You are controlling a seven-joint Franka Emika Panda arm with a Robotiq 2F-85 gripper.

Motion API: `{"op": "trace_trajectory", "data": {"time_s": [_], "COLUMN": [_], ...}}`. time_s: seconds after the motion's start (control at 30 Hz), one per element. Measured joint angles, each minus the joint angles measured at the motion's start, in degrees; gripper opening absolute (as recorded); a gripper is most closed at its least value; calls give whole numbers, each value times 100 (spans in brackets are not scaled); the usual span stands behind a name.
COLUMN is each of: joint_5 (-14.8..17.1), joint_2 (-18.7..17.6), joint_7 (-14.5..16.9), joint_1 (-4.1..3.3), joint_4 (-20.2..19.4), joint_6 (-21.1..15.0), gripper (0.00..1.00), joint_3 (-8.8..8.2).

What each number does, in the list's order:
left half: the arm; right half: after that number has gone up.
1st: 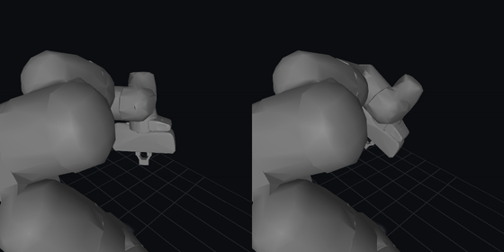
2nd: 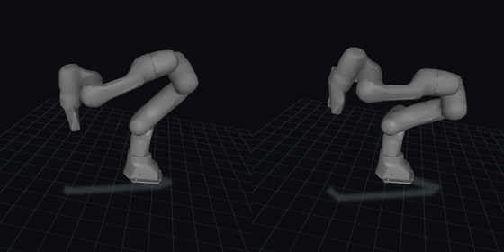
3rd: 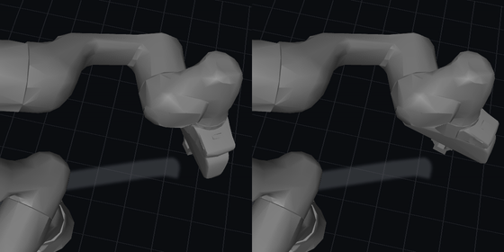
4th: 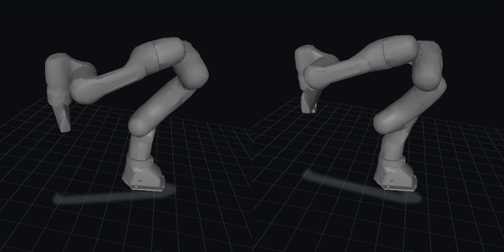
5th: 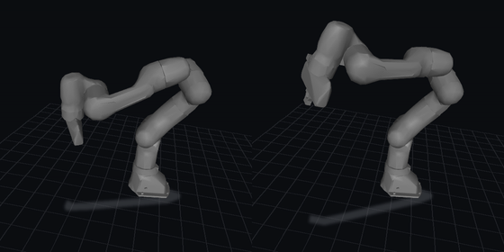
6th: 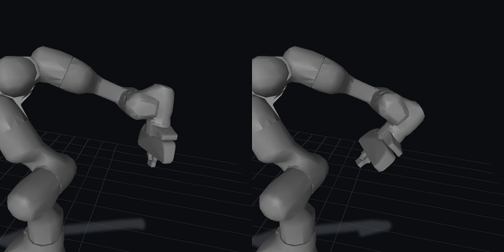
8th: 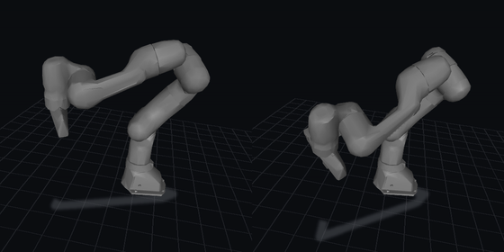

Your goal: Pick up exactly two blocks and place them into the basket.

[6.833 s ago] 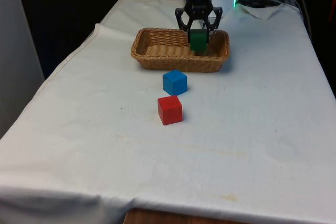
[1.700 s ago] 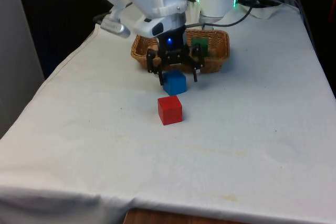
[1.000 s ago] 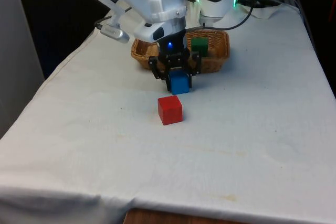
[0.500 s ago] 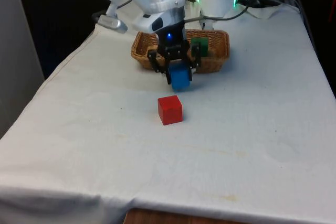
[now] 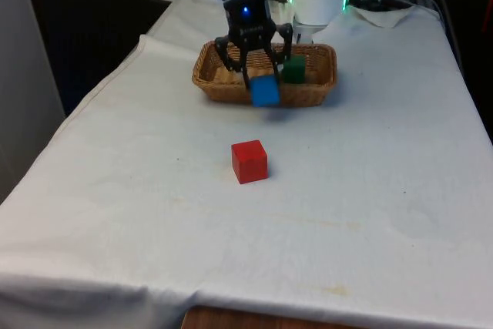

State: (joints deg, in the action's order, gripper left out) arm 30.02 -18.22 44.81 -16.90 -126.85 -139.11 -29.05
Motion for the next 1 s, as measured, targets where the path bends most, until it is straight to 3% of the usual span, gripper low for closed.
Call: {"op": "trace_trajectory", "data": {"time_s": [0.27,0.63,0.83,1.0], "joint_5": [-372,-796,-1226,-1455], "joint_2": [728,1461,2091,2338], "joint_7": [-6,-11,-17,-29], "joint_1": [0,6,11,17], "joint_4": [-481,-894,-1272,-1432], "joint_6": [11,92,92,92], "gripper": [1,1,1,1], "joint_3": [-138,-350,-584,-716]}}
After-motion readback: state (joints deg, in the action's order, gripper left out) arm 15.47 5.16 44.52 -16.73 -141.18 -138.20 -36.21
